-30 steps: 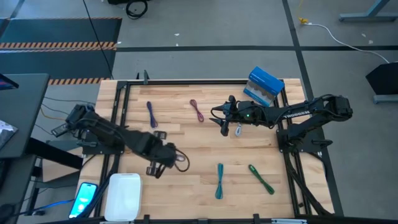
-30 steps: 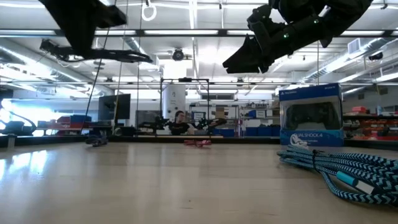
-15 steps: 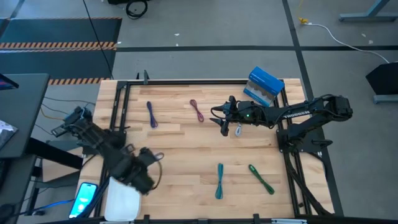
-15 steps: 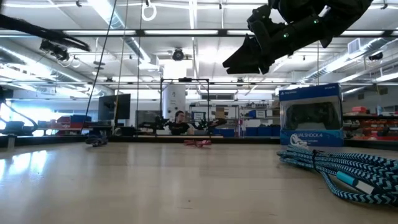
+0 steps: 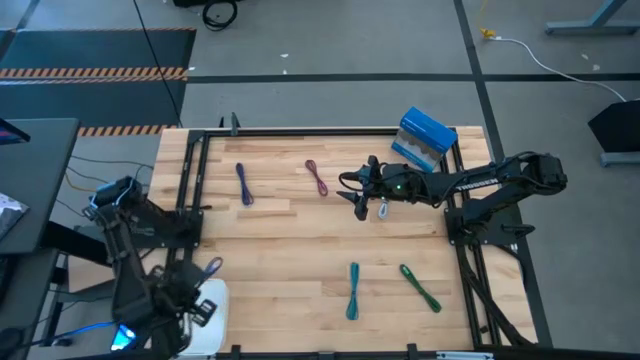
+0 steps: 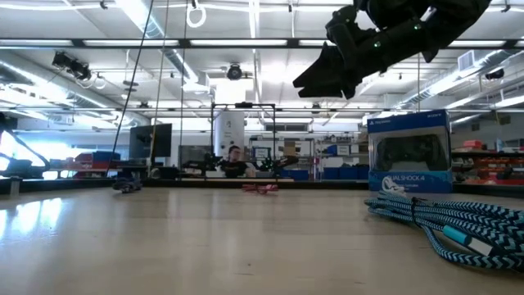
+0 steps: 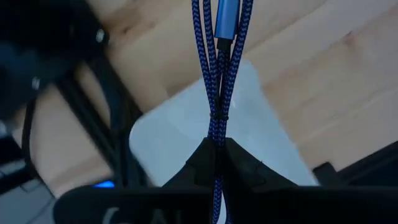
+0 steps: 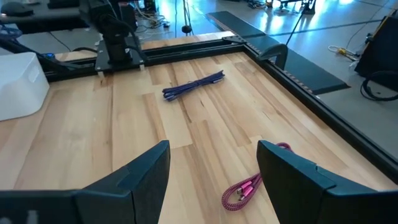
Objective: Pick and place USB-C Cables
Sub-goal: Put the bottom dark blue charger cable into the white bin, then put the dark blue charger cable into the white bin
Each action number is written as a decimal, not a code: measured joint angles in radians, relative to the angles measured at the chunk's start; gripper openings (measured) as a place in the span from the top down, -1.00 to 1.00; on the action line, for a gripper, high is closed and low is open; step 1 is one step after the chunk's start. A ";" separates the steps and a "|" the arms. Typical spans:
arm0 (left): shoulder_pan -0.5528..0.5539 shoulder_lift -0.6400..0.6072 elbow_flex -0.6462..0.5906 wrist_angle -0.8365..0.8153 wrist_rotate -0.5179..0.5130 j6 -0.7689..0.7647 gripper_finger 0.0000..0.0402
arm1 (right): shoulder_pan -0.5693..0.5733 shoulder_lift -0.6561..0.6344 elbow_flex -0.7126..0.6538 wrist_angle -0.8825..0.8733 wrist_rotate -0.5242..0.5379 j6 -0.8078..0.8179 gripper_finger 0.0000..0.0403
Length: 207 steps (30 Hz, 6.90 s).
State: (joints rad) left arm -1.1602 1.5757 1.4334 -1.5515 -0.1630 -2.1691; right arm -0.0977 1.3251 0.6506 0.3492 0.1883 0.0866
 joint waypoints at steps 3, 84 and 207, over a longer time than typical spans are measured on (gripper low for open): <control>-0.029 0.011 0.000 0.006 0.088 -0.031 0.93 | 0.007 0.000 0.000 0.000 0.000 -0.008 -0.23; 1.314 0.113 0.000 0.687 0.026 2.336 0.33 | 0.170 -0.251 0.000 -0.393 -0.033 0.124 -0.23; 1.636 -0.107 -0.839 1.055 -0.087 1.124 0.10 | 0.373 -0.262 0.000 -0.215 0.026 0.000 -0.23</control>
State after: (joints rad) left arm 0.4756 1.4689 0.5941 -0.4963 -0.2496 -1.0447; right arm 0.2753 1.0626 0.6502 0.1338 0.2146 0.0864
